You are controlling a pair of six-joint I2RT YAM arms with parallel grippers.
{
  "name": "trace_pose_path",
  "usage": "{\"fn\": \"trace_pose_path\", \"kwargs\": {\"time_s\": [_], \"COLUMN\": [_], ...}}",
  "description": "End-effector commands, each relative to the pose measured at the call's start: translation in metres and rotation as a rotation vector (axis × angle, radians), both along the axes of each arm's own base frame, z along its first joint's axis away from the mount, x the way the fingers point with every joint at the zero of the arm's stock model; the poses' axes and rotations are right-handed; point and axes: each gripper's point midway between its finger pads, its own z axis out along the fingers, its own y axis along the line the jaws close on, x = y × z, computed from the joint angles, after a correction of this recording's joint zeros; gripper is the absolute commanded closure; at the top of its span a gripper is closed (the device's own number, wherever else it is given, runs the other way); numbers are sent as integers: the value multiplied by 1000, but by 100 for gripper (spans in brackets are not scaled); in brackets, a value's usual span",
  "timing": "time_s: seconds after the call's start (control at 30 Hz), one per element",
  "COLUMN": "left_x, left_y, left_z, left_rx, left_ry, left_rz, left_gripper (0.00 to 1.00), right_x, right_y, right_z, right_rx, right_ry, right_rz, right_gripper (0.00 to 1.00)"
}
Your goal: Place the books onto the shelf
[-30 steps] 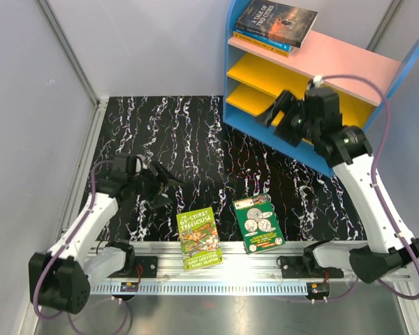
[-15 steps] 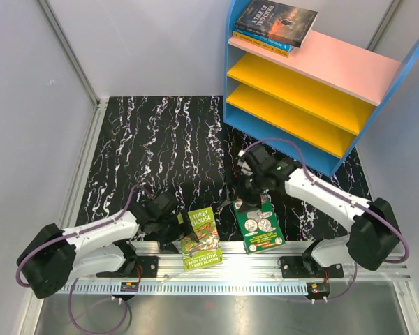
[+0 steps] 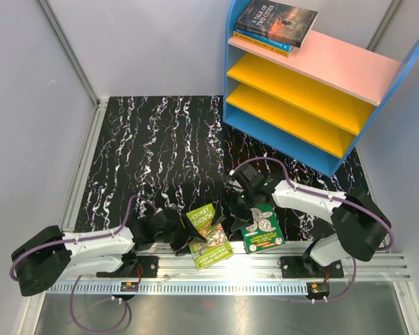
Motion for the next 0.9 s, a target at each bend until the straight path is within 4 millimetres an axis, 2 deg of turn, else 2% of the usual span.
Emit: {"fn": "trace_pose_path", "kwargs": {"time_s": [0.0,0.07,0.17,0.2,0.23,0.3,0.33,0.37,0.43,0.47,0.5,0.53,0.57,0.6,0.67,0.7,0.73,0.77,0.8,0.83,0.87], "left_x": [-16,-10,4,7,13,20,24,27,32,39,39,43,50,56,71,77,82,90,96,100,107], "left_y": [22,22,17,18,13,20,17,23,27,29,36,39,42,42,47,48,50,56,55,55,56], "left_z": [-29,-28,-12,-8,5,8,22,25,39,52,56,60,73,83,106,122,130,148,158,167,187], "left_rx": [50,21,-71,-86,-145,-138,-185,-161,-171,-203,-182,-197,-246,-287,-359,-411,-415,-431,-429,-408,-416], "left_ry": [62,43,-17,-28,-55,-78,-101,-116,-149,-187,-189,-183,-219,-240,-313,-347,-385,-438,-471,-529,-577], "left_rz": [74,130,205,223,246,293,308,330,354,383,404,445,490,517,595,622,633,675,686,675,689], "left_gripper": [45,54,70,79,84,94,100,100,100,100,100,100,100,100,100,100,100,100,100,100,100], "right_x": [-3,-9,-17,-22,-23,-25,-24,-24,-11,-10,8,14,15,32,37,50,53,52,60,60,57], "right_y": [4,1,-5,-9,-10,-12,-12,-15,-12,-18,-13,-13,-17,-10,-15,-14,-17,-27,-33,-39,-50], "right_z": [-4,-14,-30,-38,-41,-45,-44,-43,-24,-19,5,18,29,63,91,127,142,151,184,195,202], "right_rx": [48,56,51,36,35,25,22,4,6,-28,-19,-24,-44,-6,-13,20,22,-6,20,17,-7], "right_ry": [-3,16,37,55,61,65,59,56,-25,-36,-130,-159,-167,-252,-289,-374,-407,-416,-497,-524,-538], "right_rz": [7,1,0,2,2,8,8,10,1,0,-29,-46,-58,-91,-126,-168,-189,-205,-254,-274,-289], "right_gripper": [13,16,21,23,28,30,31,31,30,24,20,15,11,5,3,2,2,2,1,1,0]}}
